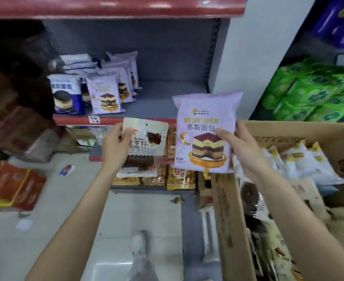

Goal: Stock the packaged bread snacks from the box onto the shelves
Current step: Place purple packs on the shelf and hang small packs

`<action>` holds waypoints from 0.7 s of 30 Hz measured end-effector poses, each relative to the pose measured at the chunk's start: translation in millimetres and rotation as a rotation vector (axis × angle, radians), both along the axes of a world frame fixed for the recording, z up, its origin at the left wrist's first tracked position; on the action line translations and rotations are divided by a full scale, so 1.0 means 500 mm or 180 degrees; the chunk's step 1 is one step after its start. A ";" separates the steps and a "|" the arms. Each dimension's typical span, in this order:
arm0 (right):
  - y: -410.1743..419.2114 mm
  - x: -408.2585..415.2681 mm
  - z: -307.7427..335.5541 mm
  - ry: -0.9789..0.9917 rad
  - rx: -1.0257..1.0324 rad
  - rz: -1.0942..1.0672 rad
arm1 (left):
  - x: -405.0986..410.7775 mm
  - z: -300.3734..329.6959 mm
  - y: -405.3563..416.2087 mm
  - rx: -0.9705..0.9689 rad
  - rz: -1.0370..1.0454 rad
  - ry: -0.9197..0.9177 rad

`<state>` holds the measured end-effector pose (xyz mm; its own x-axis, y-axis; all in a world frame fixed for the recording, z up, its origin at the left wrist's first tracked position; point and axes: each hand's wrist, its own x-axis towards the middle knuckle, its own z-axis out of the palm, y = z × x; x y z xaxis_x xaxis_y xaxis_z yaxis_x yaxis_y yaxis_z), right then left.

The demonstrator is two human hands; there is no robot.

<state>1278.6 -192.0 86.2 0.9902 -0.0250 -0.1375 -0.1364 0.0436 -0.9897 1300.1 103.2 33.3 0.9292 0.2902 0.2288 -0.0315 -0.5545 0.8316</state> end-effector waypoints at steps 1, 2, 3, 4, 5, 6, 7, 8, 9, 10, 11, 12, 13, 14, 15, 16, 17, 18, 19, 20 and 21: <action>0.036 0.020 -0.011 -0.0019 -0.0066 0.0093 | -0.004 -0.017 0.034 0.0009 0.0033 0.0078; 0.069 0.040 -0.021 -0.0044 -0.0142 0.0166 | -0.007 -0.030 0.064 -0.0024 0.0052 0.0147; 0.124 0.068 -0.034 -0.0065 -0.0214 0.0230 | -0.006 -0.040 0.114 -0.0030 0.0077 0.0205; 0.176 0.097 -0.046 -0.0089 -0.0295 0.0255 | 0.000 -0.050 0.161 0.0005 0.0069 0.0261; 0.223 0.126 -0.056 -0.0114 -0.0353 0.0263 | 0.009 -0.057 0.204 0.0070 0.0025 0.0325; 0.269 0.156 -0.064 -0.0147 -0.0373 0.0281 | 0.022 -0.060 0.244 0.0147 -0.0022 0.0388; 0.312 0.186 -0.070 -0.0178 -0.0379 0.0304 | 0.036 -0.060 0.280 0.0229 -0.0051 0.0437; 0.350 0.215 -0.076 -0.0208 -0.0388 0.0324 | 0.050 -0.059 0.312 0.0301 -0.0051 0.0468; 0.385 0.243 -0.081 -0.0238 -0.0400 0.0347 | 0.063 -0.058 0.339 0.0333 -0.0038 0.0497; 0.417 0.270 -0.086 -0.0263 -0.0422 0.0376 | 0.078 -0.057 0.364 0.0318 -0.0032 0.0534; 0.446 0.298 -0.090 -0.0296 -0.0460 0.0412 | 0.094 -0.056 0.386 0.0295 -0.0048 0.0570; 0.473 0.326 -0.095 -0.0337 -0.0516 0.0466 | 0.113 -0.055 0.405 0.0287 -0.0082 0.0598; 0.499 0.354 -0.101 -0.0385 -0.0588 0.0538 | 0.133 -0.055 0.421 0.0283 -0.0128 0.0622; 0.524 0.382 -0.106 -0.0435 -0.0657 0.0615 | 0.155 -0.056 0.434 0.0286 -0.0164 0.0652; 0.549 0.409 -0.112 -0.0473 -0.0699 0.0680 | 0.179 -0.059 0.443 0.0302 -0.0192 0.0685; 0.573 0.435 -0.119 -0.0493 -0.0699 0.0719 | 0.204 -0.063 0.449 0.0324 -0.0210 0.0702; 0.593 0.460 -0.129 -0.0488 -0.0677 0.0735 | 0.228 -0.067 0.454 0.0353 -0.0216 0.0710; 0.609 0.483 -0.141 -0.0452 -0.0658 0.0728 | 0.252 -0.073 0.457 0.0379 -0.0204 0.0736; 0.621 0.505 -0.155 -0.0389 -0.0645 0.0703 | 0.275 -0.078 0.459 0.0385 -0.0183 0.0787; 0.629 0.525 -0.169 -0.0315 -0.0621 0.0670 | 0.298 -0.085 0.459 0.0370 -0.0164 0.0842; 0.632 0.543 -0.182 -0.0242 -0.0577 0.0639 | 0.320 -0.091 0.459 0.0368 -0.0166 0.0900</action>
